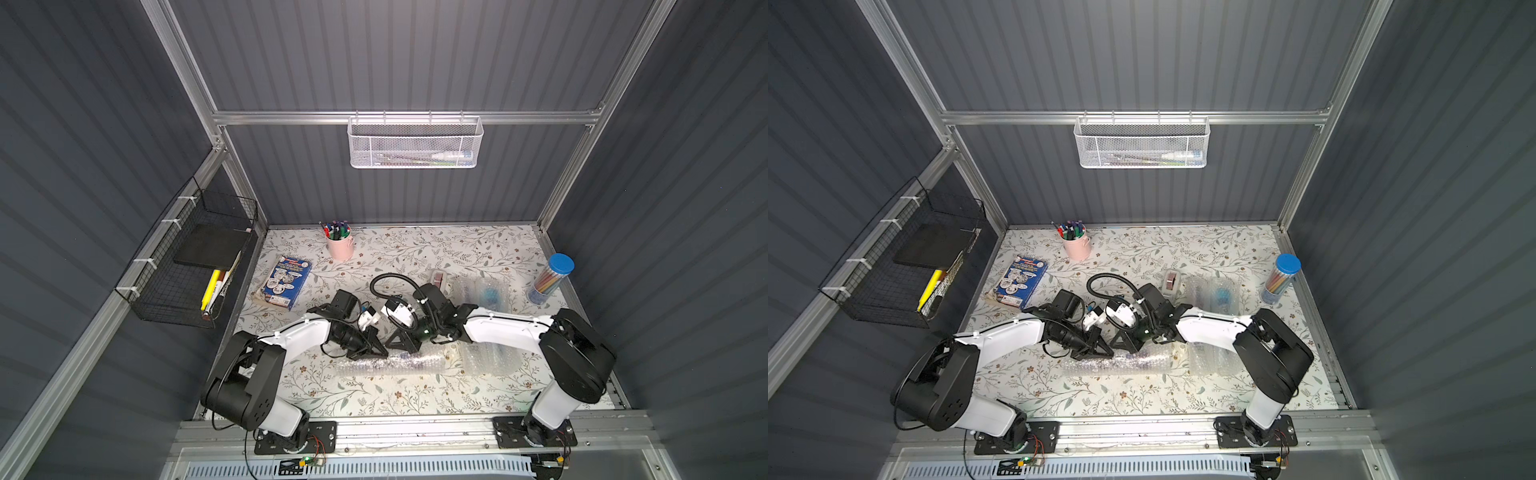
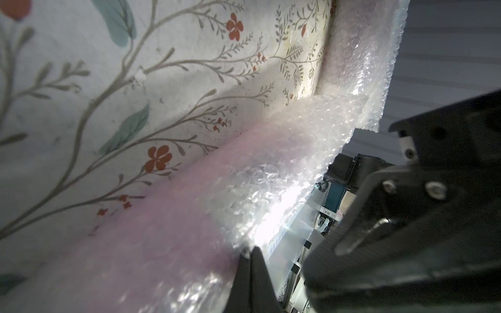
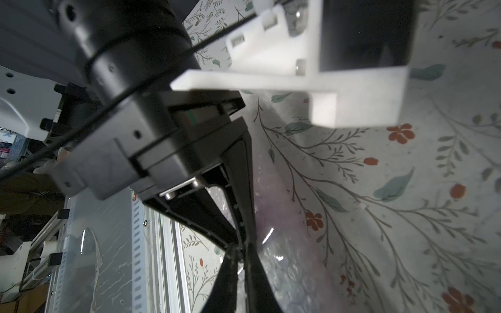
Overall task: Wrap wine bottles in bubble wrap
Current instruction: Stick the tape on the bubble wrap.
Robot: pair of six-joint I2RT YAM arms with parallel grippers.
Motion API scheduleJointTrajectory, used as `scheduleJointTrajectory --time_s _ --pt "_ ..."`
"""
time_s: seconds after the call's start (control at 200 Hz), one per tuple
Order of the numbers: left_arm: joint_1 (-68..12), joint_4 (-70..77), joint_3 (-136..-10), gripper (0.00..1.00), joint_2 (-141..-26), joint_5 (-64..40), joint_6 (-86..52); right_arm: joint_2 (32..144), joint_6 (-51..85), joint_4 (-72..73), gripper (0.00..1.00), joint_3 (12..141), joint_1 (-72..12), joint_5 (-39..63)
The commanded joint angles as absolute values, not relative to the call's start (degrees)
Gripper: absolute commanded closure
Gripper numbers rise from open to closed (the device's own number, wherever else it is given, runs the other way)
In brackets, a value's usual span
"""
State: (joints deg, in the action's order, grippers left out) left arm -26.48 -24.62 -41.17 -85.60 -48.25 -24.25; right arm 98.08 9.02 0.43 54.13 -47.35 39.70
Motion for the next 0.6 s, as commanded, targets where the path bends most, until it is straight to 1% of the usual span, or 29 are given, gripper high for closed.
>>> scheduleJointTrajectory --time_s 0.0,0.315,0.595 --pt "-26.54 -26.63 -38.92 1.00 -85.49 -45.62 -22.98 100.41 13.78 2.79 0.92 54.34 -47.24 42.24" --pt "-26.54 -26.62 -38.33 1.00 -84.64 -46.23 -23.12 103.61 17.92 3.00 0.97 55.26 -47.16 39.98" --pt "-26.54 -26.37 -38.53 1.00 -84.68 -46.46 -23.54 104.03 13.19 -6.61 0.98 57.00 -48.58 37.52"
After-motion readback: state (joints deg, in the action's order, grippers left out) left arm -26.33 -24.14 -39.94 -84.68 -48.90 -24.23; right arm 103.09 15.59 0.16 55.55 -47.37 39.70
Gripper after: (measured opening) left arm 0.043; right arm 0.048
